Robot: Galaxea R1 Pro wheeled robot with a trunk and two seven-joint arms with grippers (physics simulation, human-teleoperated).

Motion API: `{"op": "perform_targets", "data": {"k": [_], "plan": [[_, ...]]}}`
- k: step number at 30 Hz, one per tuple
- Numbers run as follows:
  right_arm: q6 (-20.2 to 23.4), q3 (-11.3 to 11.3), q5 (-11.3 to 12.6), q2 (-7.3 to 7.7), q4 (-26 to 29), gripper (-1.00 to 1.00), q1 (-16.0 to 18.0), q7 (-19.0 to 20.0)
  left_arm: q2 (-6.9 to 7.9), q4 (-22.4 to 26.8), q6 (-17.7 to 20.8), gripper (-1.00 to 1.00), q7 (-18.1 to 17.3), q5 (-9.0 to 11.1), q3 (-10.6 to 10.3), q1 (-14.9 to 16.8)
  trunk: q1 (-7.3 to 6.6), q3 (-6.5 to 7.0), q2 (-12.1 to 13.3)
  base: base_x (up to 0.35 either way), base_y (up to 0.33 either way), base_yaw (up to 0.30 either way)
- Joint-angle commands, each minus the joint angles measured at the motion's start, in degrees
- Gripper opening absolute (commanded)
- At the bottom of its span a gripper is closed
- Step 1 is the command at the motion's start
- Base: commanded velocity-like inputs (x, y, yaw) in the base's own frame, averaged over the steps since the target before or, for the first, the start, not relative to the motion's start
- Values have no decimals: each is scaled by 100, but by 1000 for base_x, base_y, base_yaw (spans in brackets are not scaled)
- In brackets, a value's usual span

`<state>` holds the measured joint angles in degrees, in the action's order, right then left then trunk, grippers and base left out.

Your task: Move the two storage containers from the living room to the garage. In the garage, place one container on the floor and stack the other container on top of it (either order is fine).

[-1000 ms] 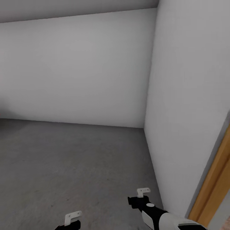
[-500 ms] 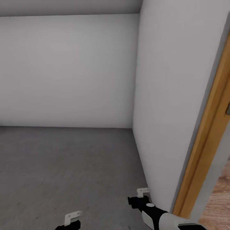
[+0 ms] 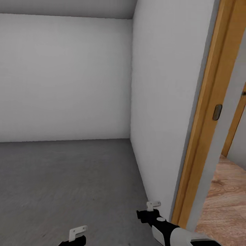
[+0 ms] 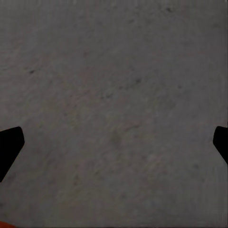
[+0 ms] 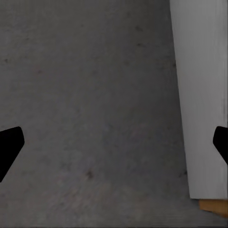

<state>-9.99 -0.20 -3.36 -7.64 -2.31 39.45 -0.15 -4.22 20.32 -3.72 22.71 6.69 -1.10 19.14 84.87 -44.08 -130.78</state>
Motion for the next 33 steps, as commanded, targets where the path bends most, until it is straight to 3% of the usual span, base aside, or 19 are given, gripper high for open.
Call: {"op": "perform_targets", "data": {"k": [1, 15, 17, 33], "plan": [[-39, -6, -33, -1, -24, 100, 10, 0, 0, -1, -33, 100, 14, 61, -11, 2, -1, 0, -3, 17, 0, -243], [-37, -6, -33, 22, -24, 100, 10, 23, 2, -1, -33, 100, 14, 61, -13, 2, -1, 70, -3, 251, 49, -180], [-66, -6, -29, 79, -67, 100, 19, 15, 9, -1, -33, 100, 14, 69, -13, -41, -1, 70, -3, 0, 0, 0], [-55, -6, -94, 78, 19, 100, -42, 15, 9, -1, -33, 100, 14, 69, -13, -51, -1, 70, -3, -54, 0, 0]]}}
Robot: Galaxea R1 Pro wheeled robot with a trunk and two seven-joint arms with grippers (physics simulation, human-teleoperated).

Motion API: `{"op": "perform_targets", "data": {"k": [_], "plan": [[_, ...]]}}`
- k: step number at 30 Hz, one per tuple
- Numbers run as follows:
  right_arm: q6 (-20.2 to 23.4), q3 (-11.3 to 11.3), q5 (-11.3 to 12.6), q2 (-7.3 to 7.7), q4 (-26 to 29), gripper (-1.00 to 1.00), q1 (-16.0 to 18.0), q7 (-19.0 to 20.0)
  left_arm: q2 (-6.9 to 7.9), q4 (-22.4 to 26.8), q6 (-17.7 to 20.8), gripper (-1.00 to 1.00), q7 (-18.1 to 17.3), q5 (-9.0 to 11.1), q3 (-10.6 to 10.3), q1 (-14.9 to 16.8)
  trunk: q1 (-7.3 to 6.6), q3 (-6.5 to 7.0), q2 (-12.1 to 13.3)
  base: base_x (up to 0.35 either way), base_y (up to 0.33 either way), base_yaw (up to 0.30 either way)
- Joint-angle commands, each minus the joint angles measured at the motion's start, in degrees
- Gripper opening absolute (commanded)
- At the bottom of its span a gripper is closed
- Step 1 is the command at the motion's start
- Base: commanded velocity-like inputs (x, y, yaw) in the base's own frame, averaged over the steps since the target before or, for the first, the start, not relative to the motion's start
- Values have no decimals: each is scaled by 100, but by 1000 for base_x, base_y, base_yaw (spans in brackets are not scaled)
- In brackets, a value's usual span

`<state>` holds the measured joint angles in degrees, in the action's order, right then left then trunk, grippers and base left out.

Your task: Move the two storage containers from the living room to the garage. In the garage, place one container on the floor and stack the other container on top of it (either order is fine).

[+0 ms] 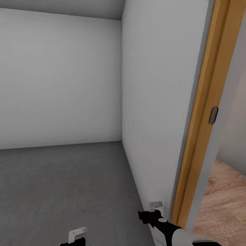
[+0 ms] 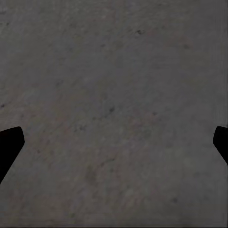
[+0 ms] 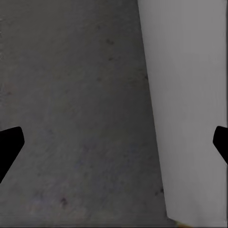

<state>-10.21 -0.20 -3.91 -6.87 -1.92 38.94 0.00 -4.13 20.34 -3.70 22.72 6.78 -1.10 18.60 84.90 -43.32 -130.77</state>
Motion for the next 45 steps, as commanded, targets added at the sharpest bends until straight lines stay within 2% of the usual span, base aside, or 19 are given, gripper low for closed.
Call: {"op": "perform_targets", "data": {"k": [1, 13, 19, 27, 35, 42, 45], "plan": [[-34, -7, -40, 1, -20, 100, 8, 0, 0, -4, -34, 100, 13, 61, -13, 4, -4, -6, -3, -299, 0, 0], [-34, -7, -24, 1, -19, 100, 8, -1, 0, -4, -34, 100, 13, 61, -13, 3, -4, -5, -3, -330, 8, -2], [-34, -7, -23, 1, -19, 100, 8, 0, 0, -4, -34, 100, 13, 61, -13, 3, -4, 17, -3, -276, 116, -154], [-34, -7, -22, 1, -19, 100, 8, 0, 0, -2, -34, 100, 13, 61, -13, 3, -4, 57, -3, -34, 19, -205], [-34, -9, -15, 8, -19, 100, 8, 0, 0, -4, -34, 100, 13, 61, -13, 3, -4, 73, -3, -1, 0, -64], [-4, 11, -60, 235, -242, 100, -211, -41, 229, -200, -51, 100, -6, 57, -8, -227, -4, 73, -3, 0, 0, 0], [-40, 11, -95, 332, -232, 100, -309, -36, 271, -296, -74, 100, -12, 55, -1, -325, -4, 73, -3, 0, 0, 0]]}}
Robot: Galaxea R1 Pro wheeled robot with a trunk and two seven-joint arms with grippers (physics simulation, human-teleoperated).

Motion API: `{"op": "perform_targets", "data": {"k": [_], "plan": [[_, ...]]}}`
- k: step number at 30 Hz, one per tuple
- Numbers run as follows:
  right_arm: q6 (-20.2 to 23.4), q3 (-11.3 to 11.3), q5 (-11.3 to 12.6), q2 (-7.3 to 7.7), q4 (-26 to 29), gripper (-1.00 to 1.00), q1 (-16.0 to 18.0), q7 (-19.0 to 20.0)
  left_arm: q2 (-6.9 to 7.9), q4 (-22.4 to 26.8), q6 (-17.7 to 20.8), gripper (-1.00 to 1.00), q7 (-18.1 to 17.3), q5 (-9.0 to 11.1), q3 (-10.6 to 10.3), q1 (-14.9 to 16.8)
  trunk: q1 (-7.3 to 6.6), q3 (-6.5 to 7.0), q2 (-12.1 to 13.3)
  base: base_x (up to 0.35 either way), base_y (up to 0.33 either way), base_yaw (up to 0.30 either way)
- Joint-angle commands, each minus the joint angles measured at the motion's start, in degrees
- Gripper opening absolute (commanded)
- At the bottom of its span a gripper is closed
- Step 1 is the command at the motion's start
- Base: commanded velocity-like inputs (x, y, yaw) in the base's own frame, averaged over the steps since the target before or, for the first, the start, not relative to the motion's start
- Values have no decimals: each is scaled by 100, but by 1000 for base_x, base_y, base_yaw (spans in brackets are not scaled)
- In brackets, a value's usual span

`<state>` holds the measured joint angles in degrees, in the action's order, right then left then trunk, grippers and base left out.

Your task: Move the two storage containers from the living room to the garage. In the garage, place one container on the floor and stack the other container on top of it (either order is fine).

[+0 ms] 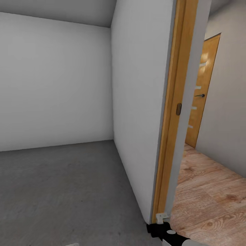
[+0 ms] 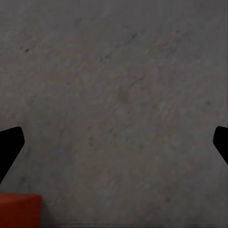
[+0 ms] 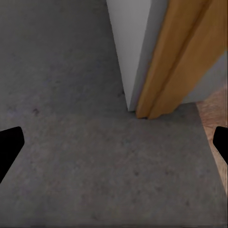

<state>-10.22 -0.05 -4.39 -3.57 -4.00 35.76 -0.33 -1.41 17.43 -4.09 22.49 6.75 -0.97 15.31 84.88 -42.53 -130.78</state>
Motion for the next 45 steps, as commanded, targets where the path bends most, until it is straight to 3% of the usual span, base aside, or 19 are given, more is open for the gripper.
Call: {"op": "perform_targets", "data": {"k": [1, 12, 22, 30, 37, 45], "plan": [[-43, -4, -49, 34, -24, 100, -23, -3, 0, -37, -36, 100, 11, 57, -15, -30, -1, -6, -3, 0, 0, 0], [-51, -4, 11, 56, -44, 100, -120, -3, 9, -392, -39, 100, 10, 55, -27, -72, -1, -6, -3, 0, 0, 0], [-51, -4, 11, 53, -49, 100, -204, -1, -15, -407, -37, 100, 11, 55, -23, -72, -1, -6, -3, 0, 0, 0], [-51, -4, 2, 49, -49, 100, -210, 4, -57, -412, -39, 100, 13, 57, -23, -72, -177, 138, 318, 0, 0, 0], [-51, -4, -19, 53, -45, 100, -216, 26, -61, -408, -39, 100, 11, 55, -26, -72, -177, 138, 318, 0, 0, 0], [-51, -4, -8, 58, -40, 100, -219, 24, -56, -407, -39, 100, 10, 55, -26, -72, -353, 281, 639, 0, 0, 0]]}}
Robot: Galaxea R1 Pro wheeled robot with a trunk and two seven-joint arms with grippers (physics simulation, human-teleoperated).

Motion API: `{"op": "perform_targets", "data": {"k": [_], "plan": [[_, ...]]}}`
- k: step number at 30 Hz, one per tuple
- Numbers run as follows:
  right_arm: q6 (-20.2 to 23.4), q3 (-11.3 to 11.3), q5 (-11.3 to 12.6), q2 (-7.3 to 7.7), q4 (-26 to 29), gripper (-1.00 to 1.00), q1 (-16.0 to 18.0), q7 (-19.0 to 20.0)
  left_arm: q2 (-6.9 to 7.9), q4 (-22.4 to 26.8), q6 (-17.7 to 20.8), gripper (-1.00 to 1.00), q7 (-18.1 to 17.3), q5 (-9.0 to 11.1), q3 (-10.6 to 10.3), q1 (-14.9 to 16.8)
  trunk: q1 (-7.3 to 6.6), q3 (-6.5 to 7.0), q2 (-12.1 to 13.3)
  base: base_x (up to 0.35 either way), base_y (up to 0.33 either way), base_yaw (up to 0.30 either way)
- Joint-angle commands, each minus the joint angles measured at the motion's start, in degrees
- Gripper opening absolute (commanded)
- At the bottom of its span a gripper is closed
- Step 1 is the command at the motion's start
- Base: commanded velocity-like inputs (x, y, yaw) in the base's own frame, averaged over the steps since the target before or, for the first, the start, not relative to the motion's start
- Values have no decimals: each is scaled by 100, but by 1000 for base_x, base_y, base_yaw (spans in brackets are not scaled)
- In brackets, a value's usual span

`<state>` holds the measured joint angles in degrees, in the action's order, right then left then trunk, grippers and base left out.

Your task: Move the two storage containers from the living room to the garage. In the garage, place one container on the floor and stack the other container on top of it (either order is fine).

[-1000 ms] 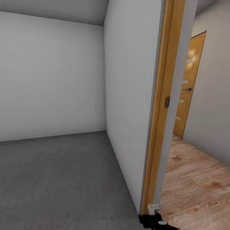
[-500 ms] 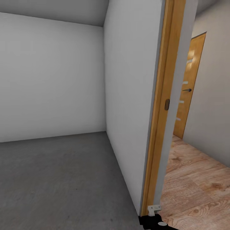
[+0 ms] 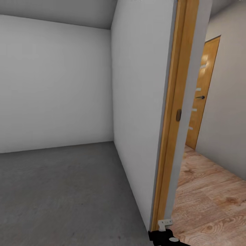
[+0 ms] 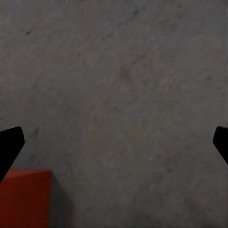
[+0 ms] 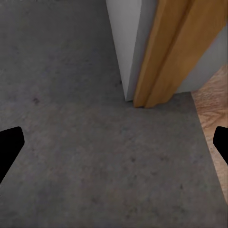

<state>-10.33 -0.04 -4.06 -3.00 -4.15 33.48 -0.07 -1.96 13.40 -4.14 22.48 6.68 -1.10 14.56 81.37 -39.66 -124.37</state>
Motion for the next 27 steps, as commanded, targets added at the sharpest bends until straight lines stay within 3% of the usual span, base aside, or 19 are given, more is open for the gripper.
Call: {"op": "perform_targets", "data": {"k": [1, 13, 27], "plan": [[-39, -4, -40, 1, -25, 100, 10, -2, -3, -4, -34, 100, 11, 61, -13, 3, -24, 12, 39, 0, 0, 0], [-46, -4, -51, -8, -24, 100, 10, 11, -1, -4, -34, 100, 11, 61, -13, 3, -287, 232, 520, 0, 0, -8], [-51, -4, -42, -5, -31, 100, 10, 16, 3, -4, -29, 100, 11, 61, -13, 3, -595, 567, 1081, 0, 0, -194]]}}
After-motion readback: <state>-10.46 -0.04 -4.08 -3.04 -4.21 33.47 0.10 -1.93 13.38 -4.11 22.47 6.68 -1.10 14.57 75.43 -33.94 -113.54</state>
